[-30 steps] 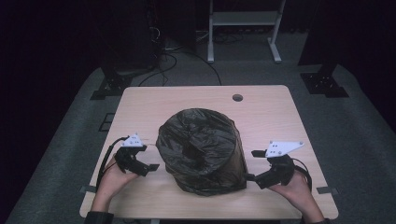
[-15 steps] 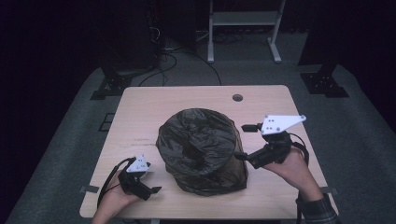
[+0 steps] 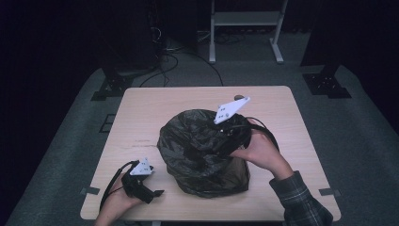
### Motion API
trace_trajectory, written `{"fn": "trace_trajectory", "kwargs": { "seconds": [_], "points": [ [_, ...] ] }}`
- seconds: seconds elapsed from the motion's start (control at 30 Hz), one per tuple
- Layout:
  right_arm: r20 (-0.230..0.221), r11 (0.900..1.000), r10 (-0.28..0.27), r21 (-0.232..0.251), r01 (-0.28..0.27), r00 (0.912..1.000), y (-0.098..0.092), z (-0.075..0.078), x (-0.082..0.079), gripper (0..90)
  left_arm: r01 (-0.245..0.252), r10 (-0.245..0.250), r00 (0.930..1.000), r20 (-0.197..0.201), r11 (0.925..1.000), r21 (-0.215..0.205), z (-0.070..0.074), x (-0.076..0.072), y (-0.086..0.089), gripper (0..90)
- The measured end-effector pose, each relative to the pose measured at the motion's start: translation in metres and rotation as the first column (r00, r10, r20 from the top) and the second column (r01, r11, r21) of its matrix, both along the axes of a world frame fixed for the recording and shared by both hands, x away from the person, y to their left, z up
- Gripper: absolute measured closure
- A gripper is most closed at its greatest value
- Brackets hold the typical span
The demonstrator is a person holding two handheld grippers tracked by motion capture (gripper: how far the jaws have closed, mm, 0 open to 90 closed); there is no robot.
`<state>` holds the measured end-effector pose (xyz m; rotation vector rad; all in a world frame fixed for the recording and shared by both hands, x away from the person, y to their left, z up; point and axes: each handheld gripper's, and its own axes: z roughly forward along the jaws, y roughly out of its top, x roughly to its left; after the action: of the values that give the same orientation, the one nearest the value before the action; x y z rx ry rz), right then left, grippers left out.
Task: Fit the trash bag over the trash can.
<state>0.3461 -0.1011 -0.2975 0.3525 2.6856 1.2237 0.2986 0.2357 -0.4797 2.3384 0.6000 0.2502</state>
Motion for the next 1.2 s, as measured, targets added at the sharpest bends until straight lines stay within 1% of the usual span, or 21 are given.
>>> {"fn": "trace_trajectory", "kwargs": {
  "seconds": [0.1,0.23,0.3,0.37,0.47,0.63,0.7,0.77,0.83,0.9,0.93,1.03,1.1,1.13,1.17,1.2],
  "points": [
    [-0.009,0.998,0.003,-0.060,-0.003,1.0000,0.010,-0.009,0.004,10.2,0.007,-0.007,1.0000,0.004,0.9999,-0.009,-0.001,0.000,0.001,0.0],
    [-0.034,0.993,0.020,-0.112,-0.024,0.9992,0.020,-0.017,0.006,10.2,0.007,-0.007,0.9999,0.009,0.9998,-0.018,-0.002,0.000,0.001,0.0],
    [-0.026,0.989,0.021,-0.145,-0.024,0.9994,0.024,-0.019,0.006,10.2,0.009,-0.008,0.9999,0.010,0.9998,-0.019,-0.002,0.000,0.001,0.0],
    [-0.037,0.984,0.018,-0.179,-0.024,0.9991,0.028,-0.020,0.006,10.3,0.009,-0.009,0.9999,0.011,0.9997,-0.022,-0.002,0.000,0.001,0.0],
    [-0.029,0.972,0.022,-0.234,-0.028,0.9993,0.032,-0.022,0.005,10.2,0.014,-0.014,0.9998,0.014,0.9996,-0.025,-0.002,-0.001,0.000,0.0],
    [-0.045,0.956,0.025,-0.292,-0.037,0.9987,0.036,-0.024,0.005,10.3,0.017,-0.016,0.9997,0.017,0.9992,-0.036,-0.003,-0.001,0.000,0.0],
    [-0.062,0.946,0.024,-0.321,-0.043,0.9978,0.038,-0.024,0.005,10.3,0.021,-0.020,0.9996,0.020,0.9991,-0.038,-0.003,-0.001,0.000,0.0],
    [-0.070,0.939,0.024,-0.341,-0.047,0.9973,0.040,-0.024,0.006,10.3,0.024,-0.023,0.9995,0.022,0.9988,-0.042,-0.004,-0.001,0.001,0.0],
    [-0.077,0.935,0.019,-0.351,-0.045,0.9969,0.041,-0.025,0.006,10.3,0.027,-0.026,0.9994,0.022,0.9987,-0.044,-0.004,-0.001,0.001,0.0],
    [-0.075,0.937,0.020,-0.345,-0.044,0.9970,0.040,-0.024,0.006,10.3,0.027,-0.026,0.9994,0.023,0.9987,-0.043,-0.004,-0.001,0.001,0.0],
    [-0.074,0.941,0.017,-0.335,-0.041,0.9971,0.040,-0.024,0.006,10.2,0.027,-0.026,0.9994,0.023,0.9987,-0.043,-0.004,-0.001,0.001,0.0],
    [-0.044,0.953,0.009,-0.303,-0.022,0.9990,0.037,-0.017,0.006,10.2,0.027,-0.026,0.9994,0.023,0.9987,-0.043,-0.004,-0.001,0.001,0.0],
    [-0.019,0.971,0.005,-0.241,-0.009,0.9998,0.033,-0.004,0.005,10.2,0.027,-0.026,0.9994,0.023,0.9987,-0.043,-0.004,-0.001,0.001,0.0],
    [-0.014,0.979,0.012,-0.205,-0.014,0.9998,0.032,0.002,0.005,10.2,0.027,-0.026,0.9994,0.023,0.9987,-0.043,-0.004,-0.001,0.001,0.0],
    [-0.010,0.985,0.016,-0.171,-0.018,0.9998,0.032,0.010,0.005,10.2,0.027,-0.026,0.9994,0.023,0.9987,-0.043,-0.004,-0.001,0.001,0.0],
    [-0.001,0.989,0.024,-0.149,-0.024,0.9997,0.034,0.015,0.005,10.2,0.027,-0.026,0.9994,0.023,0.9987,-0.043,-0.004,-0.001,0.001,0.0]
  ]
}}
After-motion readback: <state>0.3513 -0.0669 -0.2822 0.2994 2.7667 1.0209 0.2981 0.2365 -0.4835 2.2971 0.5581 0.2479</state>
